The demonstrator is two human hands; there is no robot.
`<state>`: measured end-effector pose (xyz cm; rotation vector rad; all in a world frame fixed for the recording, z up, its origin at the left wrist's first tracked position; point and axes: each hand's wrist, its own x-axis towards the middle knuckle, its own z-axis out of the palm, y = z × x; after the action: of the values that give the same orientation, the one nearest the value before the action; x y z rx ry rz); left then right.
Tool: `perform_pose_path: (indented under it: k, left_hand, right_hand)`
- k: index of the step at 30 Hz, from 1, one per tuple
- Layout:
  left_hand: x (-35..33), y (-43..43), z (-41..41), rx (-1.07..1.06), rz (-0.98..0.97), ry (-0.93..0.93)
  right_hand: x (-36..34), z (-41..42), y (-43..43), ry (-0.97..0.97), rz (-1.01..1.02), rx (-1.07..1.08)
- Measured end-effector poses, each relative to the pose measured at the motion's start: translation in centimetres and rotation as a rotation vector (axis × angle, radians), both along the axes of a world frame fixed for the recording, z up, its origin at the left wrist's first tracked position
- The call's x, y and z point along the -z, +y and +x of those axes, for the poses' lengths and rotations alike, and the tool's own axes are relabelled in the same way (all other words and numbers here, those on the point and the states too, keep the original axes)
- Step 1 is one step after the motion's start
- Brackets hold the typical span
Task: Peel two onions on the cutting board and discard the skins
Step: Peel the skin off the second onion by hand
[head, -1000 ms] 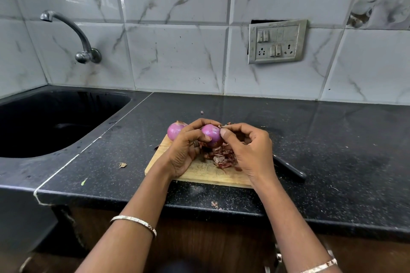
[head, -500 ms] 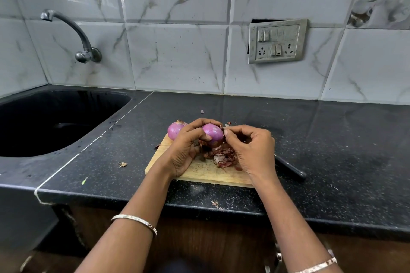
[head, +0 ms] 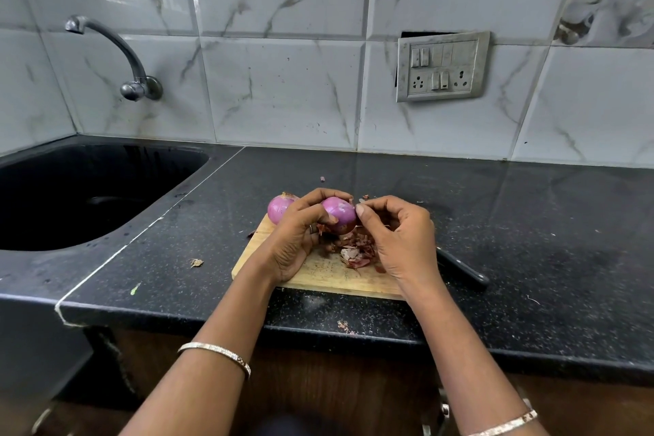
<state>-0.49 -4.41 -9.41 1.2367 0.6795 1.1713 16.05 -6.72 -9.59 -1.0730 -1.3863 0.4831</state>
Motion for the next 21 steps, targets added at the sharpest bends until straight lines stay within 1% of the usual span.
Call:
perform_pose_path:
  k: [3,8,13,17,21]
  left_hand:
    - [0.17,0.1,-0.11,0.012,-0.007,0.009]
    - [0.22,0.12,-0.02,0.046,-0.01,0.026]
    - [0.34,0.31,0.04,0.014,-0.045,-0.025]
    - [0.48,0.56,0.07,-0.025,-0.084,-0.05]
    - [0.39,0.53,0.07,-0.02,-0.083,-0.083]
  right_hand:
    - [0.13,-0.06,0.07,-0.017,-0.014,0.034]
    - [0.44,-0.08,0.46,0.003,-0.048,0.023]
    - [0.58,0.16,0.61,0.068,-0.051,0.073]
    - [0.28,0.08,0.1,-0.036,-0.032,0.098]
    - [-0.09,-0.13,-0.27,-0.033,0.022,0.072]
